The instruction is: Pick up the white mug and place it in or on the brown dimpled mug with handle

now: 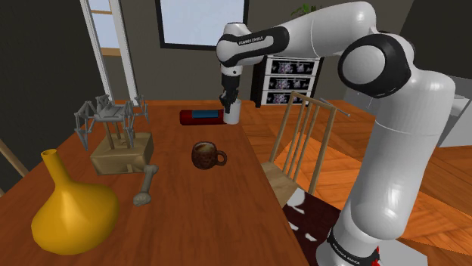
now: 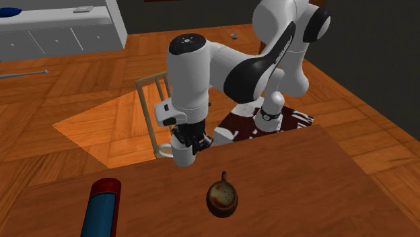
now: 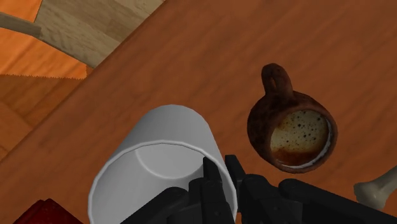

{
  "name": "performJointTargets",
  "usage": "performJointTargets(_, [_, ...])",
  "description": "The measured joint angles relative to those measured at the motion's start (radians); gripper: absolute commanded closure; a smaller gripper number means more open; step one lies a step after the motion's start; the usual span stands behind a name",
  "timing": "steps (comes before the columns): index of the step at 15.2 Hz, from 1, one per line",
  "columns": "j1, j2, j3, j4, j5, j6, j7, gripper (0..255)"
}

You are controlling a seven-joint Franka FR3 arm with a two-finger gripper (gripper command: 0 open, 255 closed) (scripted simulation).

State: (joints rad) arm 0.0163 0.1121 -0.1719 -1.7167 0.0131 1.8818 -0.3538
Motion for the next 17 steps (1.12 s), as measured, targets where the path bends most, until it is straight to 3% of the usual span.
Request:
performJointTargets(11, [0.128, 0.004, 0.101, 0.062, -0.024, -0.059, 0.233, 255])
performJointTargets(17, [0.141, 0.009, 0.111, 0.015, -0.026, -0.009, 0.258, 255])
